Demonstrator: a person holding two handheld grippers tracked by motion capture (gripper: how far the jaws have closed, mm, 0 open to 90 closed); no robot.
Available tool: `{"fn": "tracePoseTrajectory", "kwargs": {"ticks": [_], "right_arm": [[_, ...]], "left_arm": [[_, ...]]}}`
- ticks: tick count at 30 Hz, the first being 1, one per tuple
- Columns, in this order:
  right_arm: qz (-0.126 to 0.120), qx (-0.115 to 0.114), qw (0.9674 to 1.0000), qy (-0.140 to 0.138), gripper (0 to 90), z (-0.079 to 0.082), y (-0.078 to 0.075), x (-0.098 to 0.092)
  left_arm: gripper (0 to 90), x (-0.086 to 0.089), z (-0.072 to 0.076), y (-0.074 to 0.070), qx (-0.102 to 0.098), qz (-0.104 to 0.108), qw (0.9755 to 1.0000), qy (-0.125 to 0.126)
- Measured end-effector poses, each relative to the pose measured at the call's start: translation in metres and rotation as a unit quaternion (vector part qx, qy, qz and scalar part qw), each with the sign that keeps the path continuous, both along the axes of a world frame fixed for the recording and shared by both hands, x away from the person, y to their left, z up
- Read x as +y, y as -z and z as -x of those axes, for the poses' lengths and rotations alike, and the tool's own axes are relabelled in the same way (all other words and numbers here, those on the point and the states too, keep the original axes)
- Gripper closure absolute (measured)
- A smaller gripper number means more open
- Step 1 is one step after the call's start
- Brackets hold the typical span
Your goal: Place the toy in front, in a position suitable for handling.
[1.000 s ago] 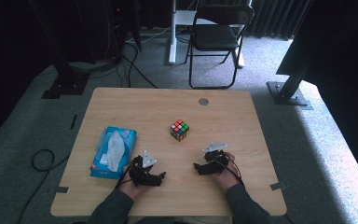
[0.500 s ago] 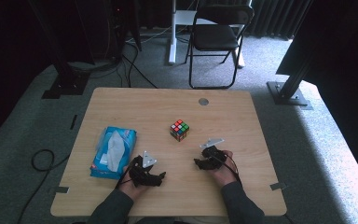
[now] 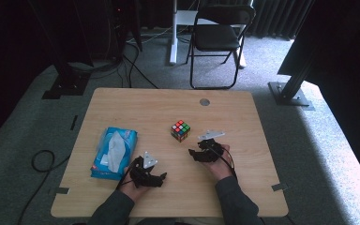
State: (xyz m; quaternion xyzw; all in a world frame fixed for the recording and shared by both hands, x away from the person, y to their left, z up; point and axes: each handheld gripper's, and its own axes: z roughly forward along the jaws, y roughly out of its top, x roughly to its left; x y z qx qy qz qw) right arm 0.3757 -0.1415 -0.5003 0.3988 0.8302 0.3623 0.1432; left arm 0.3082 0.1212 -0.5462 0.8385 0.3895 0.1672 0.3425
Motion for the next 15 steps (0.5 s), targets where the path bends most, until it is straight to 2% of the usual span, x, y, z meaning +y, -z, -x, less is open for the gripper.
{"fn": "tracePoseTrajectory", "kwargs": {"ticks": [4, 7, 13, 15], "right_arm": [[-0.008, -0.007, 0.9998, 0.015, 46.1, -0.006, -0.004, 0.004], [0.002, -0.019, 0.9995, 0.025, 48.4, -0.007, -0.005, 0.009], [-0.002, -0.011, 0.9995, 0.031, 48.8, -0.019, -0.002, 0.018], [-0.006, 0.004, 0.9996, 0.029, 44.1, -0.024, 0.001, 0.02]], "left_arm": [[14.0, 0.0, 0.0, 0.0, 0.0, 0.0, 1.0, 0.0], [14.0, 0.0, 0.0, 0.0, 0.0, 0.0, 1.0, 0.0], [14.1, 0.0, 0.0, 0.0, 0.001, 0.0, 1.0, 0.0], [14.0, 0.0, 0.0, 0.0, 0.0, 0.002, 1.0, -0.001]]}}
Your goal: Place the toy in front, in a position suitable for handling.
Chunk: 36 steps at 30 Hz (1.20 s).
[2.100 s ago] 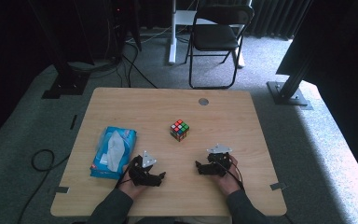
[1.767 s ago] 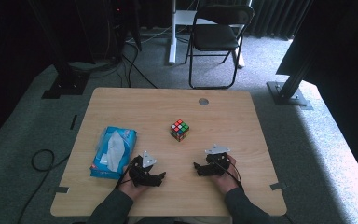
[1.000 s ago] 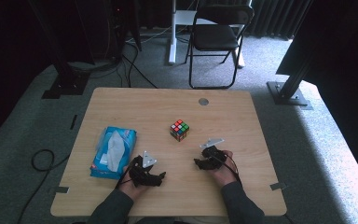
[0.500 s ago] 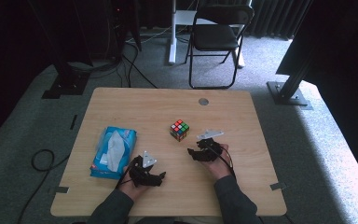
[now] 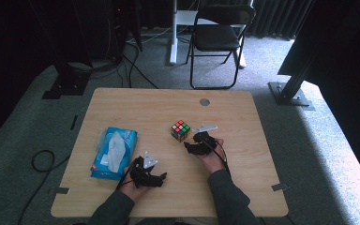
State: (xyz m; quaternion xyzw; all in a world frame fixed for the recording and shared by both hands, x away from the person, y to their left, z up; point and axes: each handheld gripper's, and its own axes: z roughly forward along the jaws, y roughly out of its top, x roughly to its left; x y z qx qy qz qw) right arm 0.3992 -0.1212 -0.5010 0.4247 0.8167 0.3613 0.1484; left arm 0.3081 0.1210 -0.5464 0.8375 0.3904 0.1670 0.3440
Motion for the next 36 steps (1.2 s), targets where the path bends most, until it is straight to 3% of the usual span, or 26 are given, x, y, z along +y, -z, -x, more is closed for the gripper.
{"fn": "tracePoseTrajectory", "kwargs": {"ticks": [6, 12, 18, 24, 31, 36], "right_arm": [[0.02, -0.02, 0.9996, 0.002, 28.2, -0.008, 0.005, 0.008], [0.029, -0.03, 0.9991, -0.011, 24.4, -0.021, 0.009, 0.016], [0.017, -0.016, 0.9997, -0.005, 22.1, -0.039, 0.015, 0.019], [0.002, 0.001, 1.0, -0.002, 24.8, -0.054, 0.023, 0.019], [-0.005, 0.01, 0.9999, -0.007, 31.1, -0.057, 0.029, 0.02], [0.002, -0.005, 0.9999, -0.01, 33.4, -0.055, 0.029, 0.021]], "left_arm": [[14.0, 0.0, 0.0, 0.0, 0.0, 0.0, 1.0, 0.0], [14.0, 0.0, 0.0, 0.0, 0.0, -0.001, 1.0, 0.0], [14.0, 0.0, 0.0, 0.0, 0.0, 0.0, 1.0, -0.001], [14.0, 0.0, 0.0, 0.0, 0.0, -0.001, 1.0, 0.0], [14.1, 0.0, 0.0, 0.0, 0.0, -0.001, 1.0, -0.002], [14.1, -0.001, 0.0, 0.0, 0.0, 0.0, 1.0, -0.003]]}}
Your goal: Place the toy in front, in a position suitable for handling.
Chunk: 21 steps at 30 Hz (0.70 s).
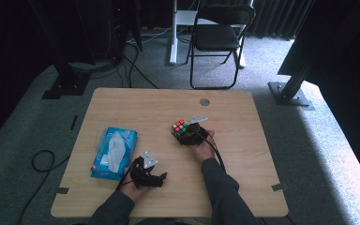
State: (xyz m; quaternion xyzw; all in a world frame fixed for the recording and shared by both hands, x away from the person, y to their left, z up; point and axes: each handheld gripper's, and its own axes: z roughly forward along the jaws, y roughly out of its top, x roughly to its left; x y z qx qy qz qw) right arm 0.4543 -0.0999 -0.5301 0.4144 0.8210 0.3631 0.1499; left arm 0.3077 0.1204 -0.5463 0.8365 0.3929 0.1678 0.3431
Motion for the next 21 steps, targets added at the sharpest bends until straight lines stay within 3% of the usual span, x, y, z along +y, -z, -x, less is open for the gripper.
{"fn": "tracePoseTrajectory", "kwargs": {"ticks": [8, 21], "right_arm": [[0.007, -0.011, 0.9998, -0.017, 34.2, 0.009, 0.0, 0.003], [0.018, -0.023, 0.9975, -0.064, 34.2, 0.044, 0.001, 0.001]], "left_arm": [[14.1, 0.0, 0.0, 0.0, 0.0, 0.0, 1.0, 0.0], [14.0, 0.0, 0.0, 0.0, -0.001, 0.001, 1.0, -0.001]]}}
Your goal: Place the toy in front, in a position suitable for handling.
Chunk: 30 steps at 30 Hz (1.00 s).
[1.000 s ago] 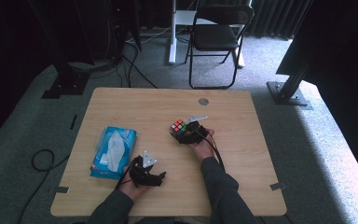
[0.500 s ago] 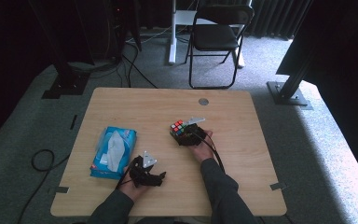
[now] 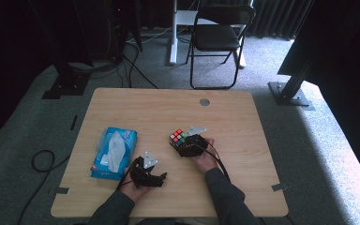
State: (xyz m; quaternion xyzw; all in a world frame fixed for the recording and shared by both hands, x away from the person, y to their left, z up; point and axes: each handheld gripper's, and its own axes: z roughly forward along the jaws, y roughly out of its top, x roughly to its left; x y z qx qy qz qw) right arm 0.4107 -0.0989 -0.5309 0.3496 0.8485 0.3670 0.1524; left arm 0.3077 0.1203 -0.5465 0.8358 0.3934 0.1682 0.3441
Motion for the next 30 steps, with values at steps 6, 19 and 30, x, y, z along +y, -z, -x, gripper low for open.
{"fn": "tracePoseTrajectory", "kwargs": {"ticks": [6, 19, 30], "right_arm": [[0.001, 0.0, 0.9997, -0.023, 34.2, 0.014, 0.0, -0.001], [0.012, -0.011, 0.9989, -0.045, 33.9, 0.034, 0.0, -0.005], [0.029, 0.002, 0.9992, -0.028, 28.1, 0.051, 0.01, -0.011]], "left_arm": [[14.1, 0.0, 0.0, 0.0, 0.0, -0.001, 1.0, 0.001], [14.1, 0.0, 0.0, 0.0, 0.0, -0.001, 1.0, 0.0], [15.1, 0.002, 0.002, 0.0, -0.001, 0.0, 1.0, 0.0]]}}
